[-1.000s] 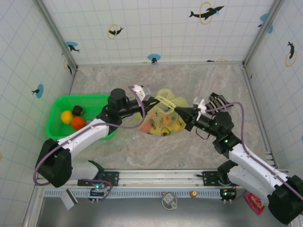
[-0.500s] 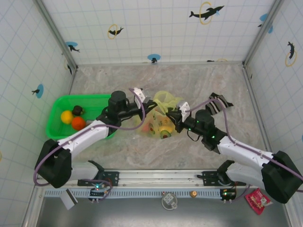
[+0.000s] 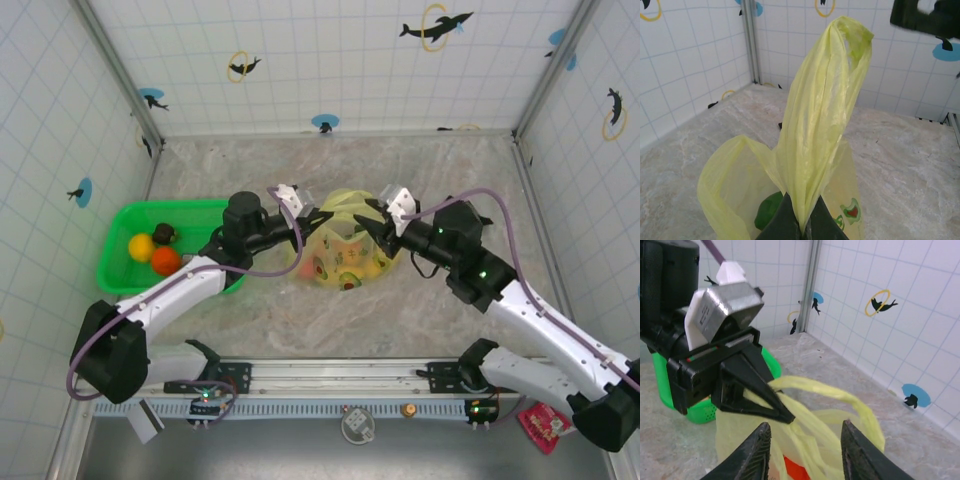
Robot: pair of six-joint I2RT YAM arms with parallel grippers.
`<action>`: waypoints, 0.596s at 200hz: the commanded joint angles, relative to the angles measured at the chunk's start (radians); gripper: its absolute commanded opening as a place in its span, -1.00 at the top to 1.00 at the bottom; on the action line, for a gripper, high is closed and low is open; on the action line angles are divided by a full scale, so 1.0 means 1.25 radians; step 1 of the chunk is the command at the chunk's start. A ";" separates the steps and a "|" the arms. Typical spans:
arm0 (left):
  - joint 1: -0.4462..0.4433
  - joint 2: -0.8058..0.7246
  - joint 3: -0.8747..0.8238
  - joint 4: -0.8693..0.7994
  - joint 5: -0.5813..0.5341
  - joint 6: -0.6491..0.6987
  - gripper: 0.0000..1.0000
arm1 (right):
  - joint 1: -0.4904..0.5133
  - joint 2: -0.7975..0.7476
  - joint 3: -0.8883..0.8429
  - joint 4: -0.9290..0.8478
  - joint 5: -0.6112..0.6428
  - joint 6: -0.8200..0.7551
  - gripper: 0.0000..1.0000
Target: Place the fake fruits into the plastic bag and tie a complex knot
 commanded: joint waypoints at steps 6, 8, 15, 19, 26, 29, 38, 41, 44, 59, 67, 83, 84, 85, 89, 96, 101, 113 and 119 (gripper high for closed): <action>0.002 -0.018 -0.010 0.010 0.017 0.029 1.00 | -0.005 0.041 0.072 -0.058 0.023 -0.060 0.00; 0.002 -0.019 -0.012 0.010 0.018 0.029 1.00 | -0.006 0.046 0.077 -0.059 0.023 -0.063 -0.01; 0.001 -0.021 -0.011 0.009 0.019 0.030 1.00 | -0.007 0.068 0.092 -0.066 0.023 -0.073 -0.02; 0.002 -0.021 -0.012 0.010 0.020 0.030 1.00 | -0.007 0.081 0.102 -0.072 0.019 -0.077 -0.02; 0.001 -0.022 -0.012 0.010 0.021 0.030 1.00 | -0.011 0.104 0.122 -0.085 0.012 -0.079 -0.03; 0.001 -0.023 -0.013 0.010 0.023 0.031 1.00 | -0.012 0.110 0.129 -0.090 0.004 -0.080 -0.03; 0.001 -0.025 -0.014 0.010 0.024 0.031 1.00 | -0.020 0.136 0.150 -0.106 -0.012 -0.081 -0.03; 0.000 -0.026 -0.014 0.010 0.025 0.032 1.00 | -0.022 0.146 0.156 -0.109 -0.014 -0.080 -0.03; 0.000 -0.026 -0.013 0.010 0.024 0.033 1.00 | -0.024 0.154 0.162 -0.114 -0.018 -0.080 -0.02; -0.001 -0.030 -0.015 0.009 0.021 0.036 1.00 | -0.034 0.181 0.181 -0.130 -0.027 -0.081 0.04; 0.000 -0.033 -0.016 0.008 0.020 0.037 1.00 | -0.039 0.187 0.187 -0.137 -0.028 -0.085 0.08; 0.000 -0.036 -0.017 0.008 0.018 0.039 1.00 | -0.053 0.188 0.186 -0.134 -0.039 -0.083 0.23; 0.000 -0.036 -0.017 0.008 0.017 0.039 1.00 | -0.054 0.187 0.185 -0.133 -0.039 -0.083 0.24; 0.000 -0.036 -0.017 0.008 0.018 0.039 1.00 | -0.055 0.186 0.186 -0.134 -0.039 -0.083 0.26; 0.000 -0.036 -0.018 0.008 0.017 0.039 1.00 | -0.058 0.184 0.187 -0.134 -0.039 -0.082 0.34; 0.000 -0.036 -0.018 0.008 0.016 0.039 1.00 | -0.064 0.180 0.187 -0.134 -0.041 -0.080 0.49; 0.000 -0.035 -0.017 0.007 0.015 0.039 1.00 | -0.068 0.176 0.187 -0.134 -0.044 -0.078 0.60; 0.000 -0.036 -0.017 0.007 0.010 0.039 1.00 | -0.076 0.164 0.185 -0.137 -0.051 -0.074 0.78; 0.000 -0.036 -0.018 0.007 0.007 0.039 1.00 | -0.079 0.159 0.181 -0.141 -0.054 -0.072 0.87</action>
